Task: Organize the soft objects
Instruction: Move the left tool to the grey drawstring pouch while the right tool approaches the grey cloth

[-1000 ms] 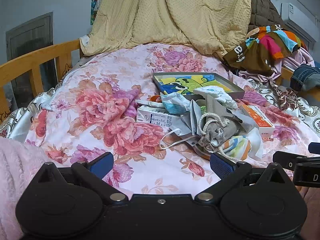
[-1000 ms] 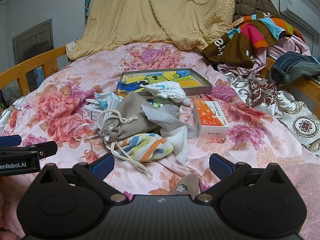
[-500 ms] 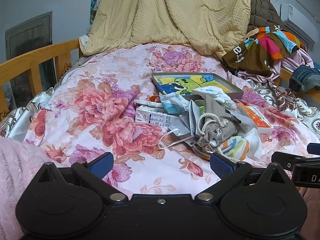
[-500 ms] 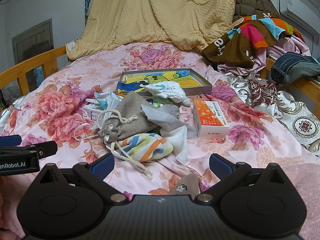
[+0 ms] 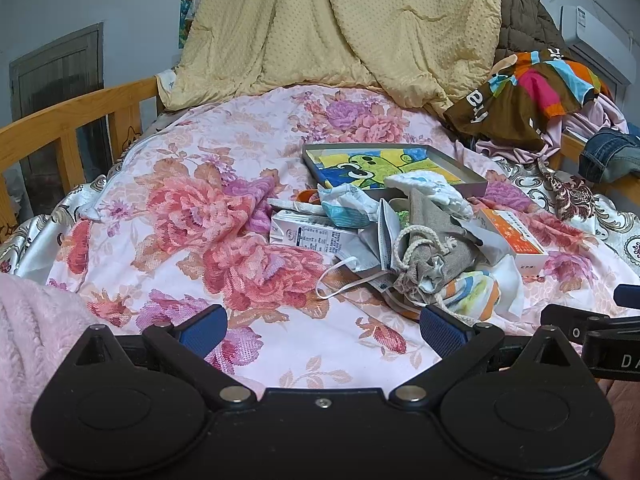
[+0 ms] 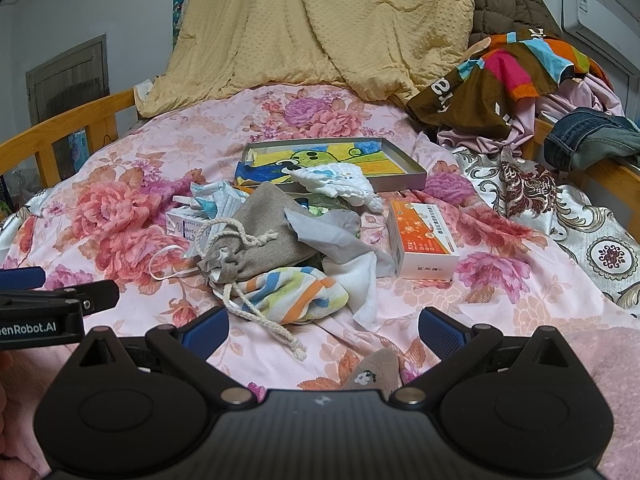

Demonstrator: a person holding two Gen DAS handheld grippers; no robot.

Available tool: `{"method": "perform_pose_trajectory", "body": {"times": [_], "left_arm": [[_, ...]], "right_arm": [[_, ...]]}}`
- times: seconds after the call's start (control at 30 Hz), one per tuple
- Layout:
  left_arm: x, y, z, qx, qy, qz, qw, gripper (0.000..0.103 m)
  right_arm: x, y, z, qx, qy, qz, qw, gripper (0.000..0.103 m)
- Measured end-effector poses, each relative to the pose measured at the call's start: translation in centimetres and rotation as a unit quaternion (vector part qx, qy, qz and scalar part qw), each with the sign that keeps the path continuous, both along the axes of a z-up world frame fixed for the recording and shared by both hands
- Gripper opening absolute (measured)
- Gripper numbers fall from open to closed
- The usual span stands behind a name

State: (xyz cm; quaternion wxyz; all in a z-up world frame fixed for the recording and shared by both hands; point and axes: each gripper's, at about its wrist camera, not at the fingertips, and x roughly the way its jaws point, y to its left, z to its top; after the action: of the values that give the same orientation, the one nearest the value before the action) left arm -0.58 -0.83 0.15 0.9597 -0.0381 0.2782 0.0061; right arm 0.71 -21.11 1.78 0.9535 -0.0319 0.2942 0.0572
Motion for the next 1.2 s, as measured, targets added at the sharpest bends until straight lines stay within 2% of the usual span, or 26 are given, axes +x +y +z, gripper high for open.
{"method": "perform_pose_trajectory", "body": {"times": [0.17,0.33,0.6,0.8,1.03,1.2], "left_arm": [[-0.2,-0.1,0.0,-0.007,-0.005,-0.002,1.0,0.102],[1.4,0.4,0.0,-0.022,0.002,-0.007,0.9997,0.102],[3.1,1.1,0.8,-0.047,-0.005,-0.027,0.9985,0.102],[5.4,0.4,1.3,-0.03,0.009,-0.073,0.9968,0.102],[8.6,-1.1,1.3,-0.015,0.028,-0.13,0.9911,0.102],[10.4,-2.2,1.6,0.01,0.008,-0.17,0.9854,0.102]], "right_arm": [[0.2,0.1,-0.1,-0.002,0.002,0.0,1.0,0.103],[1.1,0.3,-0.3,0.007,0.018,0.008,1.0,0.103],[3.6,-0.3,-0.1,0.039,0.075,0.039,0.996,0.103],[6.6,-1.8,0.6,0.085,0.123,0.051,0.987,0.103],[9.5,-3.2,1.9,0.08,0.119,0.05,0.988,0.103],[12.0,-4.1,2.1,0.081,0.125,0.048,0.988,0.103]]}}
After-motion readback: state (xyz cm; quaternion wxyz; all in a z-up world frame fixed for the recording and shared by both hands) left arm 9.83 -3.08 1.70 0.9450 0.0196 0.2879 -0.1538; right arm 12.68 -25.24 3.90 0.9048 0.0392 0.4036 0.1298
